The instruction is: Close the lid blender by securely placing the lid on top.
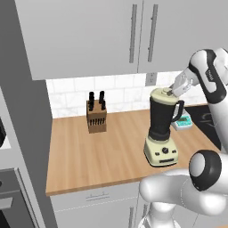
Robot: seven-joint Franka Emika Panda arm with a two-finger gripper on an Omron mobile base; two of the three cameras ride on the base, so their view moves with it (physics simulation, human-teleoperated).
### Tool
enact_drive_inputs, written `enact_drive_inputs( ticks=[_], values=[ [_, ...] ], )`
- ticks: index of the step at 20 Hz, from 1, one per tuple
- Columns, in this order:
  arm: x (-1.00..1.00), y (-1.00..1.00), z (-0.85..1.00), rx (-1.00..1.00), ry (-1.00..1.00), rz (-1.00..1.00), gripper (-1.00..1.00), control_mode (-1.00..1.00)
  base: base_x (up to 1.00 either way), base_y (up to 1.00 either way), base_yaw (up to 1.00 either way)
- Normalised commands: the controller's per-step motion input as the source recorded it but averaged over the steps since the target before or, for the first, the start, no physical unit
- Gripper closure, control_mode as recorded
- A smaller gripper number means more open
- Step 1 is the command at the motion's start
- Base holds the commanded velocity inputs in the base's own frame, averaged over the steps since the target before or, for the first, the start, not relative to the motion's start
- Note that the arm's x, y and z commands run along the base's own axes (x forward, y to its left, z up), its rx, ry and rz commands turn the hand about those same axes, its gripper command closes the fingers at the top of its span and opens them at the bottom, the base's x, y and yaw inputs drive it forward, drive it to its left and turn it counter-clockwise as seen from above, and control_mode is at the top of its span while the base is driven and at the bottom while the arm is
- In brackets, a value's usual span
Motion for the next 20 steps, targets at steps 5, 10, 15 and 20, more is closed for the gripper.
enact_drive_inputs(
  ticks=[5,10,15,20],
  values=[
    [0.08,0.0,0.0,0.0,0.0,0.0,1.0,-1.0,0.0,0.0,0.0],
    [0.36,0.0,0.0,0.0,0.0,0.0,1.0,-1.0,0.0,0.0,0.0],
    [0.24,-0.02,-0.02,0.0,0.0,0.0,1.0,-1.0,0.0,0.0,0.0],
    [-0.21,-0.31,-0.22,-0.06,0.0,0.0,1.0,-1.0,0.0,0.0,0.0]
  ],
)
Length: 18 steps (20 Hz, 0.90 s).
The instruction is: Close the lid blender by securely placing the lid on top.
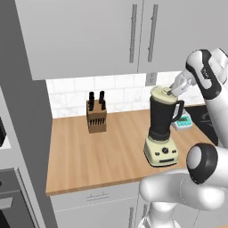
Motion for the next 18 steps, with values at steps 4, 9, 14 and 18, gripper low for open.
enact_drive_inputs(
  ticks=[4,9,14,18],
  values=[
    [-0.13,-0.03,-0.18,-0.06,0.0,0.0,1.0,-1.0,0.0,0.0,0.0],
    [0.0,0.01,0.0,-0.05,0.0,0.0,1.0,-1.0,0.0,0.0,0.0],
    [-0.02,0.0,-0.09,-0.11,0.07,0.0,1.0,-1.0,0.0,0.0,0.0],
    [0.0,0.01,-0.02,-0.12,0.08,0.0,1.0,-1.0,0.0,0.0,0.0]
  ],
)
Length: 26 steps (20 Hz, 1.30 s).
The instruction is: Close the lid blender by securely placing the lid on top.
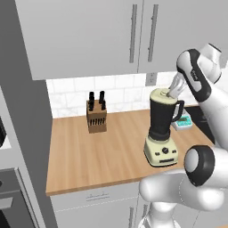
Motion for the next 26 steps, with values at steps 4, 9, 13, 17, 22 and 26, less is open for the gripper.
enact_drive_inputs(
  ticks=[4,9,13,17,22,26],
  values=[
    [0.0,0.01,-0.01,-0.1,0.05,0.0,1.0,-1.0,0.0,0.0,0.0],
    [0.0,0.0,-0.02,-0.03,0.0,0.0,-1.0,-1.0,0.0,0.0,0.0],
    [0.0,0.0,0.0,0.0,0.0,0.0,-1.0,-1.0,0.0,0.0,0.0],
    [0.0,0.0,0.0,0.0,0.0,0.0,-1.0,-1.0,0.0,0.0,0.0],
    [0.0,0.0,0.08,0.0,-0.01,0.0,-1.0,-1.0,0.0,0.0,0.0],
    [-0.11,0.0,0.13,0.06,-0.11,0.0,-1.0,-1.0,0.0,0.0,0.0]
  ],
)
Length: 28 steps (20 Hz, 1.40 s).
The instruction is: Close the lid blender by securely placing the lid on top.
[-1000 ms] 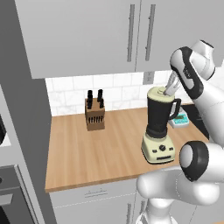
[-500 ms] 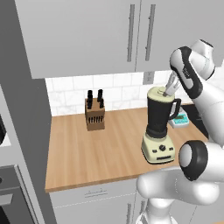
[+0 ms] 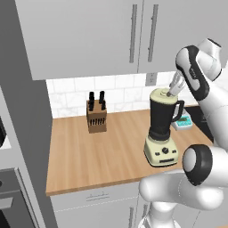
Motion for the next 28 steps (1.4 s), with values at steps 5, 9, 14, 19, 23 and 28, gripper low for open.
enact_drive_inputs(
  ticks=[5,9,14,19,23,28],
  values=[
    [-0.37,-0.1,0.12,0.1,-0.15,0.0,-1.0,-1.0,0.0,0.0,0.0],
    [-1.0,-0.87,-0.24,0.12,-0.19,0.0,-1.0,-1.0,0.0,0.0,0.0],
    [-1.0,-1.0,-0.92,0.04,-0.18,0.0,-1.0,-1.0,0.0,0.0,0.0],
    [-1.0,-0.96,-1.0,-0.08,-0.04,0.0,-1.0,-1.0,0.0,0.0,0.0],
    [-1.0,-0.53,-0.71,-0.06,-0.27,0.0,-1.0,-1.0,0.0,0.0,0.0],
    [-1.0,0.02,0.6,-0.01,-0.63,0.02,-1.0,-1.0,0.0,0.0,0.0]
  ],
)
